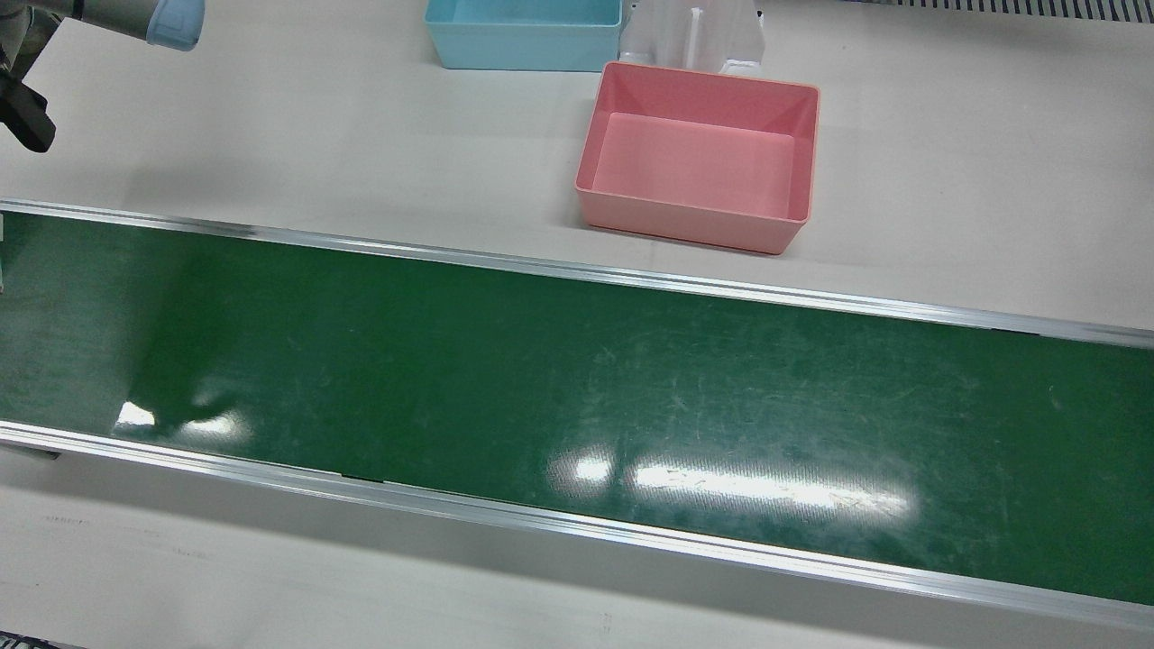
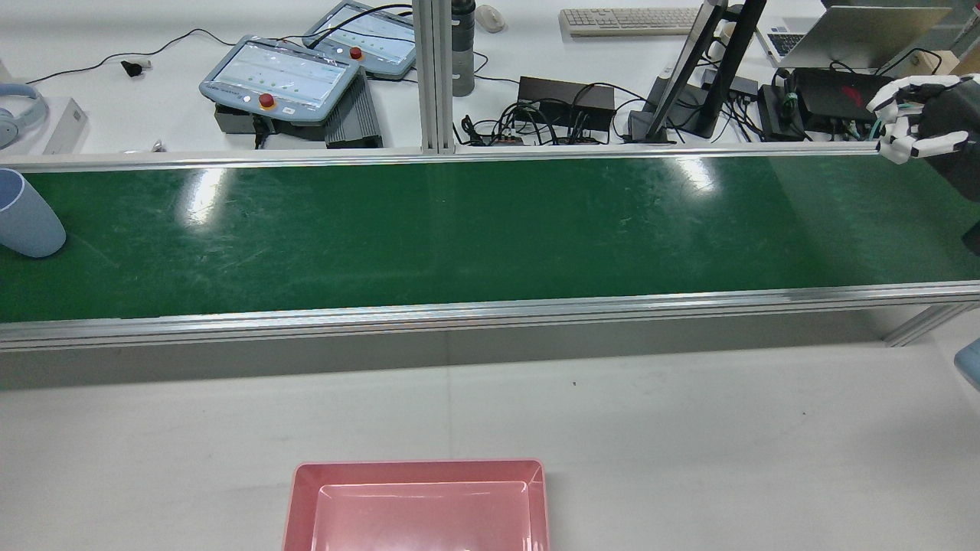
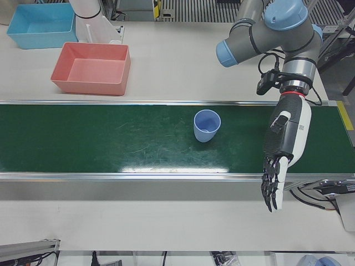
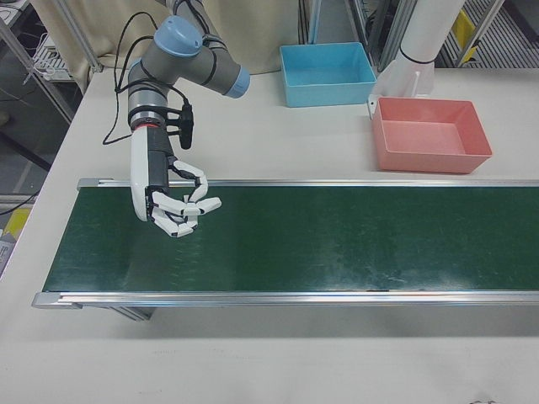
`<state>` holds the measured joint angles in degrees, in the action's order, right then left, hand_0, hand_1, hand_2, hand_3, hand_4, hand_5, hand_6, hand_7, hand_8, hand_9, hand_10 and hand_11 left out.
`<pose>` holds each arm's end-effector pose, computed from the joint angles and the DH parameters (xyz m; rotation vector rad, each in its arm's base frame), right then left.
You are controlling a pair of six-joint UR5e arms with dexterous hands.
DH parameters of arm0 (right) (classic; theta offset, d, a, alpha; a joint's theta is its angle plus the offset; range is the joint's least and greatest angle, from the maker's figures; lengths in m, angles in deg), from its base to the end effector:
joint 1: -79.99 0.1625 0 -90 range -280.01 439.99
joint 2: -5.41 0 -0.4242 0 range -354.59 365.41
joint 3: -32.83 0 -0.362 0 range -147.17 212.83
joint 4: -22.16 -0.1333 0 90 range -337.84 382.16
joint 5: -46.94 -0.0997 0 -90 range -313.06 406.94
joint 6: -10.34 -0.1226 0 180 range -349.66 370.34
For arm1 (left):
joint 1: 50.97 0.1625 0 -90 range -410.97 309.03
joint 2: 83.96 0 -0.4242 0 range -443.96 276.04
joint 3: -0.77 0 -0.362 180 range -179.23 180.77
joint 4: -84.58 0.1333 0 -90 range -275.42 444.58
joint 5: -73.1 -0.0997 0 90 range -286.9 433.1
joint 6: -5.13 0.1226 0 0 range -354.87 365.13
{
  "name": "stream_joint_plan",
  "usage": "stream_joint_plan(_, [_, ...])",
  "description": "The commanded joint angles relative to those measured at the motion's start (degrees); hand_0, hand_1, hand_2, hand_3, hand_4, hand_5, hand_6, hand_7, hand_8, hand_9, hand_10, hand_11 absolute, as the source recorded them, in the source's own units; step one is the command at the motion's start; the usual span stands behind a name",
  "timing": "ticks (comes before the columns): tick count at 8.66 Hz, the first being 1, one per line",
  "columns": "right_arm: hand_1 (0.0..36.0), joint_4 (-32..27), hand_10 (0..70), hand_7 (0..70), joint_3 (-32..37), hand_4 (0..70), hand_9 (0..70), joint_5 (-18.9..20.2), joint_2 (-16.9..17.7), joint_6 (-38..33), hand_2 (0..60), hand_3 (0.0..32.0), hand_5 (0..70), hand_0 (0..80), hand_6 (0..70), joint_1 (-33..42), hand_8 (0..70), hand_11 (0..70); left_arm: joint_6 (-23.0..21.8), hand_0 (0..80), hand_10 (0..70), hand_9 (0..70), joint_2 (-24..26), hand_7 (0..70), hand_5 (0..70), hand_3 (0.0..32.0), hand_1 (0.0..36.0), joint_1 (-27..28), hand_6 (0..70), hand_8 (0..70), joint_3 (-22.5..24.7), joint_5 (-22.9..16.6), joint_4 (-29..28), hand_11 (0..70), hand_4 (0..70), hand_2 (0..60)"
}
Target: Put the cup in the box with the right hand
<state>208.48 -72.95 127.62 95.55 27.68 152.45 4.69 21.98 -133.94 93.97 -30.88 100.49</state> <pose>0.0004 -0.5068 0.5679 0.1486 -2.2022 1.8379 -0.0316 -0.5912 0.5445 -0.3794 2.0786 -1.9657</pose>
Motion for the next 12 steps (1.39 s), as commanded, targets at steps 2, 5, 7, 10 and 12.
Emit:
stream_joint_plan(2, [36.0, 0.09, 60.6, 70.0, -0.04, 33.2, 70.0, -0.09, 0.12, -0.03, 60.0, 0.0, 27.6, 80.0, 39.9, 0.05, 70.0, 70.0, 0.0, 0.0, 0.0, 0.0, 0.06, 0.0, 0.0, 0.0, 0.0, 0.0, 0.0, 0.0, 0.05, 0.0, 0.0, 0.0, 0.0, 0.0])
stream_joint_plan(5, [36.0, 0.09, 59.5, 70.0, 0.05, 33.8, 70.0, -0.09, 0.21, -0.03, 60.0, 0.0, 27.4, 80.0, 39.3, 0.05, 70.0, 70.0, 0.0, 0.0, 0.0, 0.0, -0.02, 0.0, 0.0, 0.0, 0.0, 0.0, 0.0, 0.0, 0.05, 0.0, 0.0, 0.0, 0.0, 0.0])
stream_joint_plan(7, [36.0, 0.09, 58.8, 70.0, 0.4, 31.7, 70.0, -0.09, -0.31, -0.03, 60.0, 0.0, 27.3, 80.0, 38.8, -0.21, 70.0, 70.0, 0.0, 0.0, 0.0, 0.0, -0.02, 0.0, 0.0, 0.0, 0.0, 0.0, 0.0, 0.0, 0.05, 0.0, 0.0, 0.0, 0.0, 0.0])
stream_joint_plan(10, [36.0, 0.0, 58.4, 70.0, 0.93, 31.9, 70.0, -0.08, -0.31, -0.03, 60.0, 0.0, 27.1, 80.0, 38.6, -0.3, 70.0, 70.0, 0.0, 0.0, 0.0, 0.0, -0.02, 0.0, 0.0, 0.0, 0.0, 0.0, 0.0, 0.0, 0.05, 0.0, 0.0, 0.0, 0.0, 0.0])
stream_joint_plan(12, [36.0, 0.0, 58.1, 70.0, 1.19, 32.1, 70.0, -0.09, -0.32, 0.06, 60.0, 0.0, 27.1, 80.0, 38.4, -0.56, 70.0, 70.0, 0.0, 0.0, 0.0, 0.0, -0.02, 0.0, 0.0, 0.0, 0.0, 0.0, 0.0, 0.0, 0.05, 0.0, 0.0, 0.0, 0.0, 0.0])
